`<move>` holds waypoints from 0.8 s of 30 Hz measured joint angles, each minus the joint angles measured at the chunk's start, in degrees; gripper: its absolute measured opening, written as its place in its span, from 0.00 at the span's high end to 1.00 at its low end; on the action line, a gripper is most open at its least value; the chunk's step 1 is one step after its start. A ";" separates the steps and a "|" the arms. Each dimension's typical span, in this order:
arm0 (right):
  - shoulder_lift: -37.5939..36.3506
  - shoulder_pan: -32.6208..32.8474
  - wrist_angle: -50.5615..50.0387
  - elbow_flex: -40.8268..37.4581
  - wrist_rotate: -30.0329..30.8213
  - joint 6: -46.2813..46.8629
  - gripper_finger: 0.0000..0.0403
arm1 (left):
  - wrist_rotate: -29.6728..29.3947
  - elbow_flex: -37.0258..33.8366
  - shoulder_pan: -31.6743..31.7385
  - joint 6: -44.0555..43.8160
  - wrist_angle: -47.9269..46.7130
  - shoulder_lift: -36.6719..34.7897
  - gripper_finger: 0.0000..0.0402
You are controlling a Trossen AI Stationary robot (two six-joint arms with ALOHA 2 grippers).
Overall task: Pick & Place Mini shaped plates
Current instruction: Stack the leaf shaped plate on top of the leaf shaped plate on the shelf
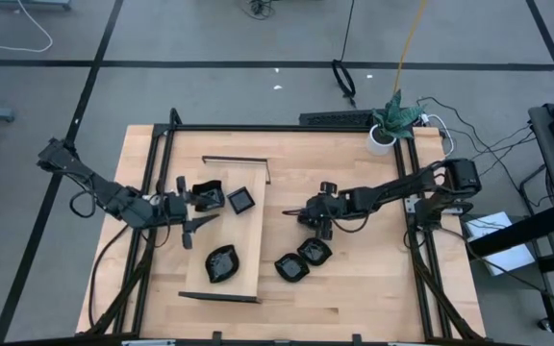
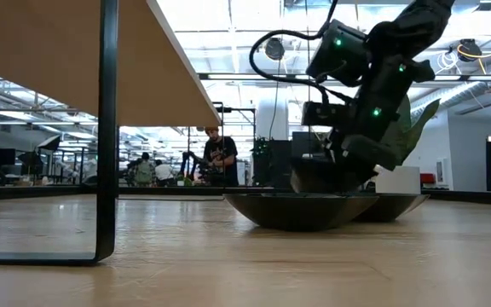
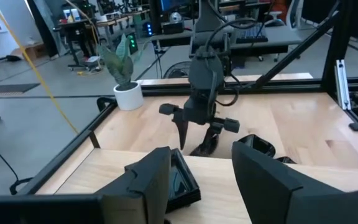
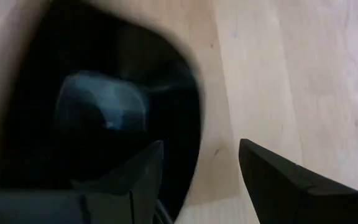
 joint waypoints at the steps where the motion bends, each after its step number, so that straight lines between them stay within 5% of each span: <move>1: 0.22 0.00 0.32 0.00 0.00 -0.02 0.51 | -0.01 0.00 0.06 -0.02 -0.08 0.00 0.56; 8: 0.41 0.01 -0.04 0.06 -0.05 0.20 0.56 | -0.01 0.00 0.04 0.04 -0.08 0.00 0.56; 24: -0.83 0.11 -0.14 0.06 -7.49 1.26 0.90 | 0.12 0.00 0.04 -0.39 -0.06 0.02 0.56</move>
